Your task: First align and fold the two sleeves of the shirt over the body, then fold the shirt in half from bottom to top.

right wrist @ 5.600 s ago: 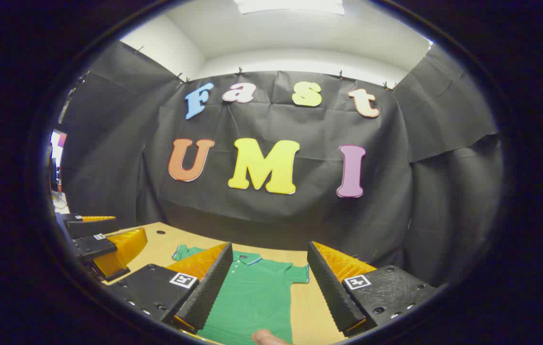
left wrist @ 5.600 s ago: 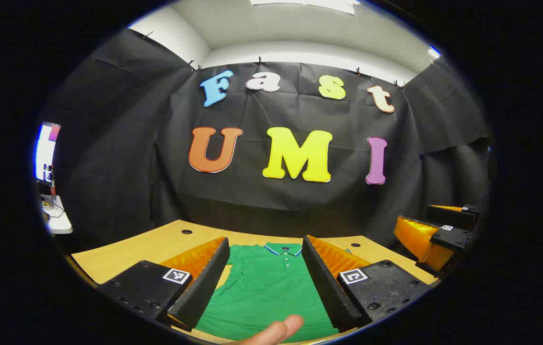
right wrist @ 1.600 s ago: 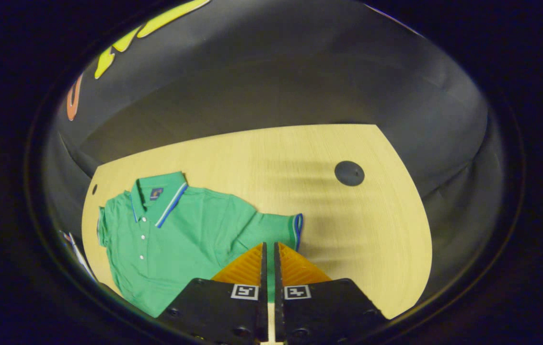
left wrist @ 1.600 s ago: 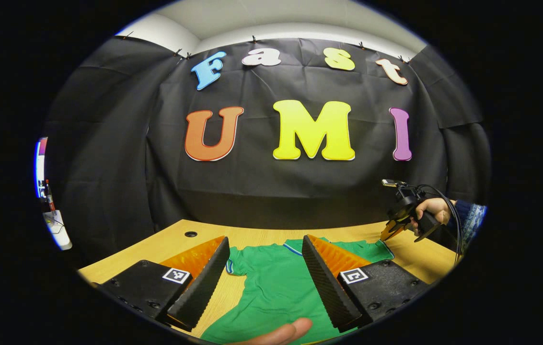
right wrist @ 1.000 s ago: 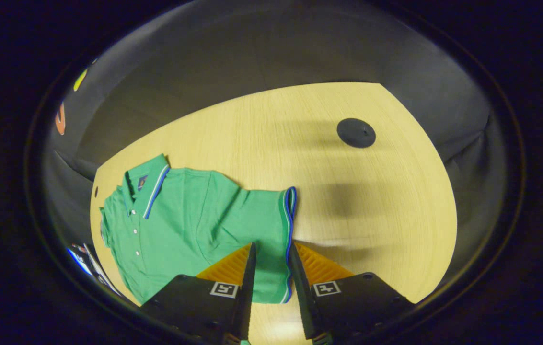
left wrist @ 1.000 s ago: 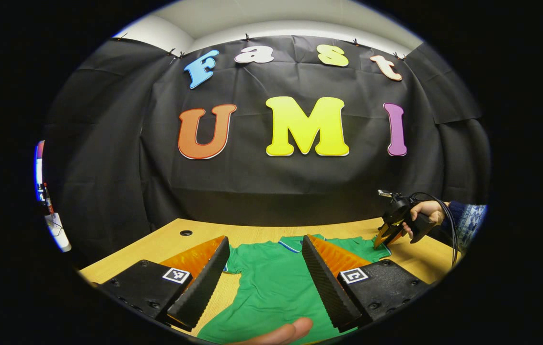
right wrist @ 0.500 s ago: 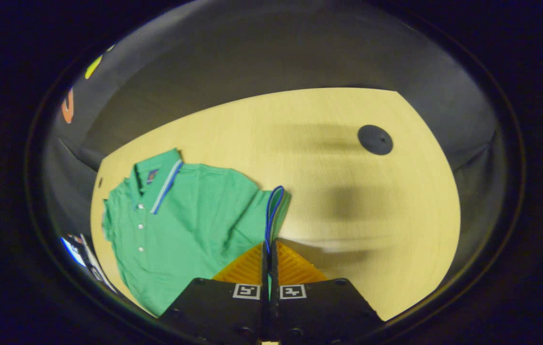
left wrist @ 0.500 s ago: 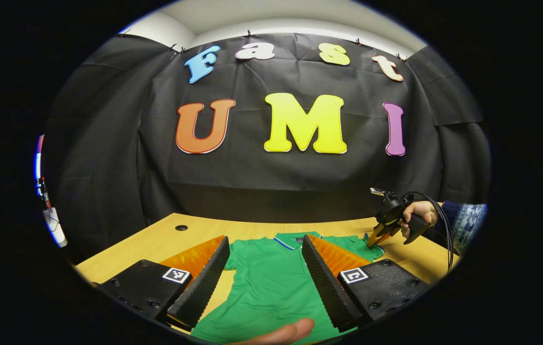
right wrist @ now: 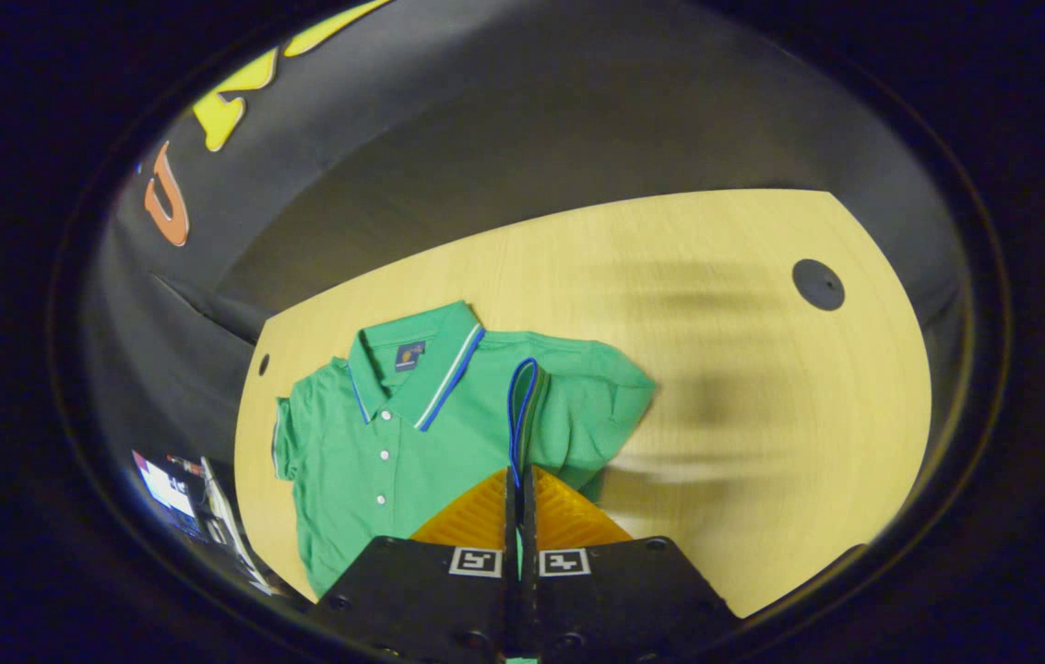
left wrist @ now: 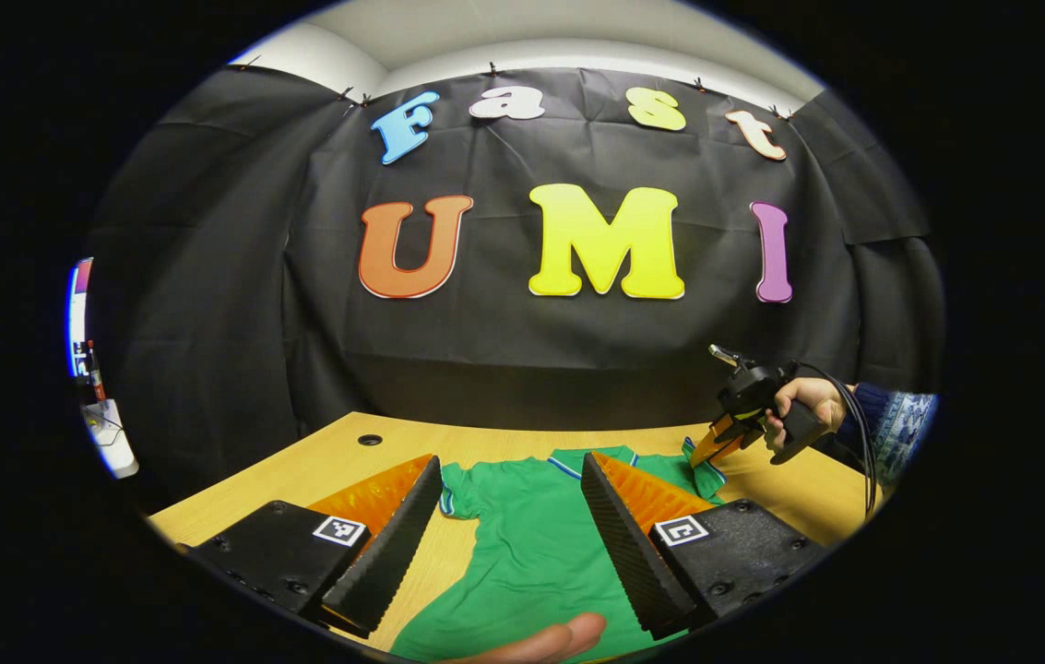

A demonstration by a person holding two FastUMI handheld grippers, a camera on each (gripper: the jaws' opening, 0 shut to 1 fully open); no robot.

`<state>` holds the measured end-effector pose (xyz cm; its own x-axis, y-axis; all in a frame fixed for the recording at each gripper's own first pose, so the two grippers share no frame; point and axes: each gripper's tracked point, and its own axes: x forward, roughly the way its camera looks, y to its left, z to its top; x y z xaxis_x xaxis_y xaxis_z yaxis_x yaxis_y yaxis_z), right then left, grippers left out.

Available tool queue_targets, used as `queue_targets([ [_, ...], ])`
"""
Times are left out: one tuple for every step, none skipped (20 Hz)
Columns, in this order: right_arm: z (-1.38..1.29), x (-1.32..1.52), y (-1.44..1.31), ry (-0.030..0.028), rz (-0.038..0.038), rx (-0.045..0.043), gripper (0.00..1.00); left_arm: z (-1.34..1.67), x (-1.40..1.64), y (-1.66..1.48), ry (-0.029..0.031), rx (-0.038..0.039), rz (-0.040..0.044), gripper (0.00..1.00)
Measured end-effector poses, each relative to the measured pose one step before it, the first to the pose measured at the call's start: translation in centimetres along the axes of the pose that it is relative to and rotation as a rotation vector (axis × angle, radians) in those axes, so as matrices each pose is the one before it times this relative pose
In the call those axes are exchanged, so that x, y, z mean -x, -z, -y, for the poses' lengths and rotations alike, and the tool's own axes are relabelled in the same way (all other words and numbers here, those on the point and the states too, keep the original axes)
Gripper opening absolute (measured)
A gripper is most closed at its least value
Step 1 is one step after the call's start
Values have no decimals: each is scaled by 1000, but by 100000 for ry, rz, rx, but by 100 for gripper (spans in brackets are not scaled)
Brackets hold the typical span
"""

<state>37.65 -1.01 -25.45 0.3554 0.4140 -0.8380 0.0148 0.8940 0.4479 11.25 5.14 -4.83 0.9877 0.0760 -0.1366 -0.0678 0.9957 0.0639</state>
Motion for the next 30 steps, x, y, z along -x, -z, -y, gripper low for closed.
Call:
queue_targets([
  [-966, -161, 239, -1287, -678, -466, 0, -495, 57, 154, -738, -26, -158, 98],
  [-1039, -206, 299, -1539, -615, -20, 0, -445, 91, 77, -697, 45, -155, 98],
  [-803, -259, 131, -171, -172, 211, 0, -292, -45, 171, -525, 150, -248, 98],
  [-562, -323, 47, 852, 30, 941, 0, -195, -102, 165, -253, 279, -149, 98],
  [-550, -235, 63, 854, 83, 1048, 0, -215, -125, 373, -584, 126, -1202, 98],
  [-163, -435, 141, 2431, 109, 1516, 2, -400, -38, 458, -502, -97, -1268, 98],
  [-633, -57, 0, -437, 391, 436, 2, -372, -219, 264, -807, 376, -556, 98],
  [-972, 174, 317, -2291, -1, -849, 23, -376, -208, 141, -494, 419, -779, 97],
  [-954, 348, 81, -1614, 163, -197, 44, -258, -314, 451, -290, 100, -1353, 98],
  [-703, 618, -235, -932, 1135, 908, 57, -491, -507, 395, -665, -259, -1793, 97],
  [-522, 1047, -105, -999, 1972, 1808, 57, -594, -643, 431, -991, -356, -1996, 97],
  [-754, 707, -189, -566, 2038, 2256, 74, -528, -682, 230, -885, 303, -2256, 98],
  [-675, 933, -187, -492, 2099, 1863, 83, -266, -825, 222, -20, 869, -1777, 98],
  [-667, 1212, -112, -266, 2228, 1690, 84, -229, -812, -39, 454, 1033, -1611, 98],
  [-636, 1064, -165, -492, 2222, 2178, 93, -276, -797, -98, 141, 954, -1349, 97],
  [-630, 1113, -65, -458, 2140, 2442, 92, -291, -810, -261, -129, 751, -1181, 98],
  [-444, 1085, -104, 128, 2316, 2810, 96, -360, -918, -322, -443, 385, -820, 98],
  [-322, 1183, 44, 695, 2526, 3126, 96, -409, -901, -387, -322, 89, -1004, 98],
  [-156, 1147, -71, 1433, 2849, 3369, 96, -376, -954, -283, -910, -250, -1075, 97],
  [-191, 1165, 150, 947, 2718, 3079, 92, -322, -901, -179, -582, -573, -1636, 98],
  [-165, 1281, -21, 997, 3049, 2392, 96, -216, -789, -197, -485, -375, -1173, 97],
  [103, 1313, 71, 1659, 3408, 2120, 96, -410, -875, -250, -703, -468, -1632, 97],
  [21, 1271, -72, 1416, 3228, 1850, 96, -299, -952, -326, -614, -148, -1019, 97],
  [139, 1296, -21, 1273, 3798, 1541, 96, -166, -1014, -241, -218, 4, -1031, 97],
  [-34, 1290, -320, 237, 4204, 473, 92, -172, -1241, 51, 517, 317, -2028, 97],
  [-118, 1290, -68, -36, 3769, 0, 96, -346, -1158, 535, -539, 983, -4057, 97],
  [23, 1280, -80, -38, 3297, -258, 96, -223, -1280, 620, -234, 990, -4539, 97],
  [91, 1178, -24, -61, 3217, 14, 96, -232, -1188, 566, -304, 298, -4367, 97],
  [82, 1256, -187, -59, 3418, 155, 96, -95, -1301, 567, 740, -1131, -4386, 97],
  [244, 1276, -104, 730, 3354, 292, 96, -97, -1403, 420, 73, -2307, -4038, 97],
])
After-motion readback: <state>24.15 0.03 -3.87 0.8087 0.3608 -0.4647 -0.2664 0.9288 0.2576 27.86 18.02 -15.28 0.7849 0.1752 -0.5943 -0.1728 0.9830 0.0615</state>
